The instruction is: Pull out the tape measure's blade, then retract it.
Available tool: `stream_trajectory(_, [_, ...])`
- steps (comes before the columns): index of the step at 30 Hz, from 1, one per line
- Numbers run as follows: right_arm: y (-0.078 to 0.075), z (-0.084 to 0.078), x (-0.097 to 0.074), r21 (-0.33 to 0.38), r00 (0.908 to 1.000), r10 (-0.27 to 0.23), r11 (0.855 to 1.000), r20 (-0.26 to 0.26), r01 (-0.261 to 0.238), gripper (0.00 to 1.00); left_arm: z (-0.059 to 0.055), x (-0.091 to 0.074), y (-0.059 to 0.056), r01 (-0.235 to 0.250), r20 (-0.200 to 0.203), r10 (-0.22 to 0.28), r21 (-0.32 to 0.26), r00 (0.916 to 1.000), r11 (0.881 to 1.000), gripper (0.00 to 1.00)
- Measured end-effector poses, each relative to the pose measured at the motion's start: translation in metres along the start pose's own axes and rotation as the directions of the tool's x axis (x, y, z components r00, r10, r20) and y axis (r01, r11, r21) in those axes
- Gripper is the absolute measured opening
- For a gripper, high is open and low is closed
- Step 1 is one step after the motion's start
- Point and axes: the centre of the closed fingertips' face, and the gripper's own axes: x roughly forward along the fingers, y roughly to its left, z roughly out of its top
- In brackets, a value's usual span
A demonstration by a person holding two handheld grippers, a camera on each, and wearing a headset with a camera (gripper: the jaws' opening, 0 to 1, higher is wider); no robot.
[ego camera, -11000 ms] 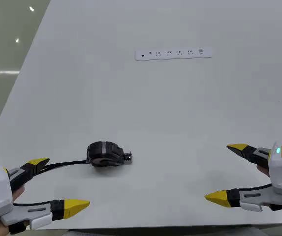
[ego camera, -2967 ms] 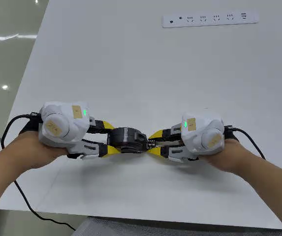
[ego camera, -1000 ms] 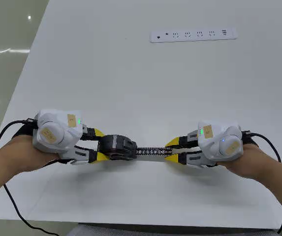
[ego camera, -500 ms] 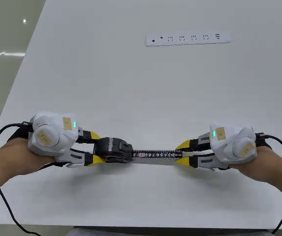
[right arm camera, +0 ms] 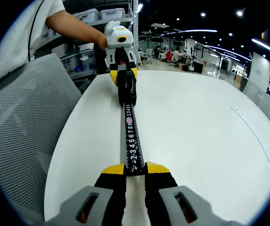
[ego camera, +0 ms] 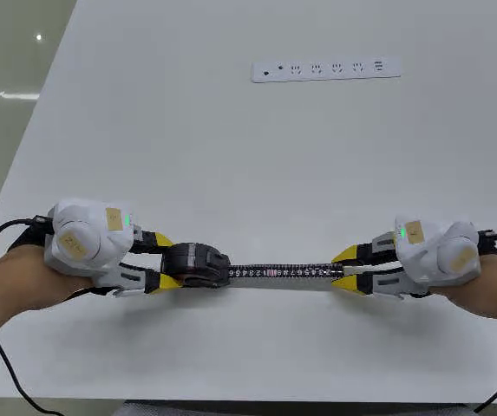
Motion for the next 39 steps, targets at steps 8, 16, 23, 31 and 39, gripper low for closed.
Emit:
stream_trajectory(8, [-0.002,-0.009,-0.012,0.006,0.9998,-0.003,1.0,-0.019,0.003,0.12,0.0,0.0,0.0,-0.002,0.002,0.002,0.0,1.0,1.0,0.26])
stream_trajectory(16, [-0.006,-0.021,-0.026,0.018,0.999,-0.005,1.0,-0.045,0.005,0.12,0.001,0.0,0.0,-0.005,0.003,0.005,-0.001,1.0,1.0,0.26])
stream_trajectory(23, [-0.008,-0.032,-0.038,0.03,0.9977,-0.014,0.999,-0.067,0.017,0.12,0.002,0.001,0.0,-0.005,0.006,0.005,0.0,1.0,1.0,0.26])
stream_trajectory(31, [-0.011,-0.045,-0.053,0.043,0.9958,-0.032,0.998,-0.085,0.036,0.12,0.001,0.001,0.0,-0.004,0.004,0.004,0.002,1.0,1.0,0.26])
stream_trajectory(39, [-0.009,-0.051,-0.058,0.058,0.9938,-0.04,0.997,-0.103,0.047,0.12,0.002,0.001,0.0,-0.004,0.008,0.004,0.002,1.0,1.0,0.26])
